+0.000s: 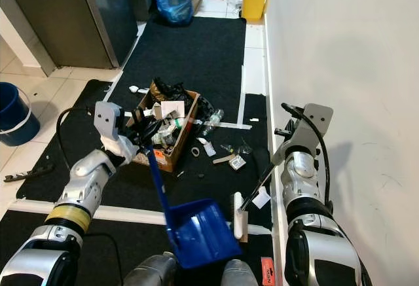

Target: Sweep floor

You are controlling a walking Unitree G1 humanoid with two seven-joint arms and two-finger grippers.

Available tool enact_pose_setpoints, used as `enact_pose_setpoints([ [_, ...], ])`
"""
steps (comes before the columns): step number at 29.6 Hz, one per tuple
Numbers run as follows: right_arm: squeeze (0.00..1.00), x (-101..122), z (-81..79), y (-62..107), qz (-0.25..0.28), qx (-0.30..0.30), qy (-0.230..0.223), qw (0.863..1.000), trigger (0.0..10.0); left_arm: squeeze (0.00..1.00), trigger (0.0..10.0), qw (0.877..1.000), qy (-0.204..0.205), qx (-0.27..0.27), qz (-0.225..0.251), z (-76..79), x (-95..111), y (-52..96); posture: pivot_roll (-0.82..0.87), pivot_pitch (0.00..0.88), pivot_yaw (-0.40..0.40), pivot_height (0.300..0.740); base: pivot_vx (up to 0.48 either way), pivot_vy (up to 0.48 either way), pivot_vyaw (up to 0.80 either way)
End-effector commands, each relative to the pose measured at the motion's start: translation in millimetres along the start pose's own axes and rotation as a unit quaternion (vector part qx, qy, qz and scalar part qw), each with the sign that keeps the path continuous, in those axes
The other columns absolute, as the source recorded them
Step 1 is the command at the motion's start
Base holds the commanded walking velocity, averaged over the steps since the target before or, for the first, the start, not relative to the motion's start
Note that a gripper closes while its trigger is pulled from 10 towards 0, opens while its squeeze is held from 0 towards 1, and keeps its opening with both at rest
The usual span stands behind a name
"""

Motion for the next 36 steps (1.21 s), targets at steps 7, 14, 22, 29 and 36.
enact_pose_setpoints([
  [7, 0.0, -1, 3.8, -0.2, -0.006, -0.005, 0.025, 1.0, 10.0, 0.0, 10.0, 0.997, -0.077, 0.008, 0.003, -1.7, 18, -12.7, 0.07, 0.016, 0.018, 0.74, 0.0, 0.0, 0.0],
  [14, 0.0, -2, 7.5, 0.6, -0.007, -0.011, 0.031, 0.999, 10.0, 0.0, 10.0, 0.996, -0.083, -0.021, -0.005, 6.7, 15, -15.2, 0.06, 0.015, 0.018, 0.74, 0.035, 0.0, 0.0],
  [22, 0.0, -5, 12.4, 1.6, -0.013, -0.029, 0.029, 0.999, 10.0, 0.0, 10.0, 0.996, -0.077, -0.039, 0.01, 18.3, 17, -22.1, 0.06, 0.014, 0.023, 0.74, 0.351, 0.0, 0.0],
  [29, 0.0, -4, 14.1, 0.7, -0.015, -0.036, 0.026, 0.999, 10.0, 0.0, 10.0, 0.996, -0.077, -0.048, 0.019, 21.9, 22, -26.4, 0.05, 0.011, 0.026, 0.74, 0.48, 0.0, -0.34],
  [36, 0.0, -4, 14.8, 0.6, -0.016, -0.039, 0.024, 0.999, 10.0, 0.0, 10.0, 0.995, -0.077, -0.052, 0.023, 22.9, 24, -28.1, 0.05, 0.011, 0.026, 0.74, 0.48, 0.0, -0.8],
])
Point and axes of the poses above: a point about 5 cm out from each wrist's last joint towards the gripper, its own y axis pointing back from the gripper into the wrist, its own x axis along the axis of the wrist's last joint, z = x × y, the point moved 1 cm from there along -y, pointing out of the wrist towards the gripper, and after that the axes turned 4 degrees about -y, right-handed, at the moved point
